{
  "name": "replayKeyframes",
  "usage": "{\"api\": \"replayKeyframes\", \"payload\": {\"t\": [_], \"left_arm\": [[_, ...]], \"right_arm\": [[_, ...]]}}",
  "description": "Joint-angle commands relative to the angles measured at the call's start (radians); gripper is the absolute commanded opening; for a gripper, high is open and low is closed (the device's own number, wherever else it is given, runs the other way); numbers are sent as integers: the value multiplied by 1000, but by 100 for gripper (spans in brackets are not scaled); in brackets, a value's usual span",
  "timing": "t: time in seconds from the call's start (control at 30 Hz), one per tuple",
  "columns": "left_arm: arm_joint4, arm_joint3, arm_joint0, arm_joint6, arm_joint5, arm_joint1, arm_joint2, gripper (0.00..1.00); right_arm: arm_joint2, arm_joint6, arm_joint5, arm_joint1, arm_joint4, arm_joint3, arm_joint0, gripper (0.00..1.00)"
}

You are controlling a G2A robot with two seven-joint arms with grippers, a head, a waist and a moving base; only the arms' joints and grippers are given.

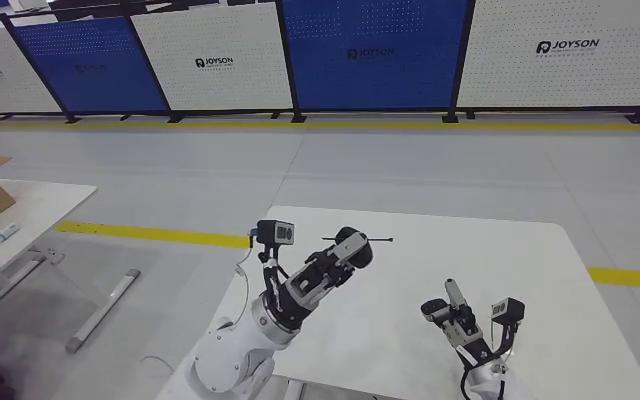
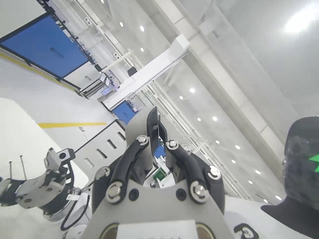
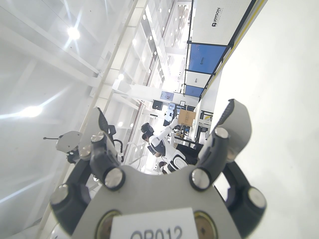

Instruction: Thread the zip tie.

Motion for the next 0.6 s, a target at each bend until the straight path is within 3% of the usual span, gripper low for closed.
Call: {"api": "replayKeyframes", "payload": {"t": [0.0,0.13,0.3,0.43,0.57], "left_arm": [[-5,29,-5,-6,22,-1,11,0],[-27,124,-22,-34,57,-2,43,0],[-66,240,-43,-78,68,-7,95,0],[-68,341,-50,-129,44,-9,133,0],[-40,402,-59,-120,21,-11,158,0]], "right_arm": [[0,0,0,0,0,0,0,100],[0,0,0,0,0,0,0,100],[0,0,0,0,0,0,0,100],[0,0,0,0,0,0,0,100],[0,0,0,0,0,0,0,100]]}}
